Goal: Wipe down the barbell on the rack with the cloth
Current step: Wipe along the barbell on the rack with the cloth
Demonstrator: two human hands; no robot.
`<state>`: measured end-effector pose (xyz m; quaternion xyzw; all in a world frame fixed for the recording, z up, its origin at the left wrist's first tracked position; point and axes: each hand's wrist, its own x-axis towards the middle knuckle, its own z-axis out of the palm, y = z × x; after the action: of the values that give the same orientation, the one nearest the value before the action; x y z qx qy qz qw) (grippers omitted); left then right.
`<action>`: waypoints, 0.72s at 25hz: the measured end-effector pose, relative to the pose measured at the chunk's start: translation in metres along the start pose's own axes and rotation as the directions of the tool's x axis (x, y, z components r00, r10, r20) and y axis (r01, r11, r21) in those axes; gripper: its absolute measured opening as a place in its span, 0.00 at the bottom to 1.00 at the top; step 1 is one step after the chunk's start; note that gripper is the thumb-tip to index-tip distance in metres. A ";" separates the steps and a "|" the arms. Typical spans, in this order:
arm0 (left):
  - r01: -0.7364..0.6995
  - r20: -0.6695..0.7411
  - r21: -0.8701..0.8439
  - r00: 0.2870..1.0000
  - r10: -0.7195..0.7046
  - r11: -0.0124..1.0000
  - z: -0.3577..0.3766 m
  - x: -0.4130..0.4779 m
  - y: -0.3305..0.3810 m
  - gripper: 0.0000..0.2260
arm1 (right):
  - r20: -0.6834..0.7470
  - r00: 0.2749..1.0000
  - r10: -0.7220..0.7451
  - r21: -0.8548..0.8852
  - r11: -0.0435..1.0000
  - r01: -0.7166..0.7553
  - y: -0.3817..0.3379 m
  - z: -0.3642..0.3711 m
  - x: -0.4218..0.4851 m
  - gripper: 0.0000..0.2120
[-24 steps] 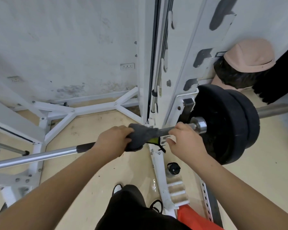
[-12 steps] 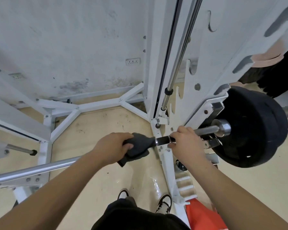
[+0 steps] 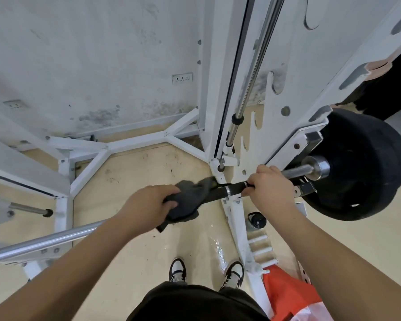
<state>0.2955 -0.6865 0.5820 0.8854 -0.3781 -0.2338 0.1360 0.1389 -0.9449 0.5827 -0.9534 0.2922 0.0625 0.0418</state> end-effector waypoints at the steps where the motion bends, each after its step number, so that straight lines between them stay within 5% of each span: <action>1: 0.042 0.000 -0.011 0.999 -0.042 0.999 -0.004 0.001 -0.004 0.12 | 0.000 1.000 0.010 0.003 1.000 -0.010 0.000 -0.001 0.000 0.11; 7: -0.113 -0.061 -0.205 0.993 0.103 0.972 0.023 0.015 0.025 0.10 | 0.093 0.995 0.040 -0.041 0.998 -0.037 -0.005 -0.011 0.010 0.13; 13: 0.041 -0.046 0.015 0.998 -0.040 0.999 0.002 0.005 -0.006 0.09 | 0.164 0.982 0.089 -0.071 0.994 -0.078 -0.010 -0.019 0.017 0.13; 18: -0.117 -0.095 -0.146 0.990 0.104 0.982 0.024 0.005 0.020 0.10 | 0.232 0.964 0.132 -0.125 0.987 -0.105 -0.014 -0.025 0.025 0.14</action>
<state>0.2738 -0.7054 0.5687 0.8593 -0.4017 -0.2154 0.2319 0.1698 -0.9497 0.6047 -0.9205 0.3377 0.1958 0.0195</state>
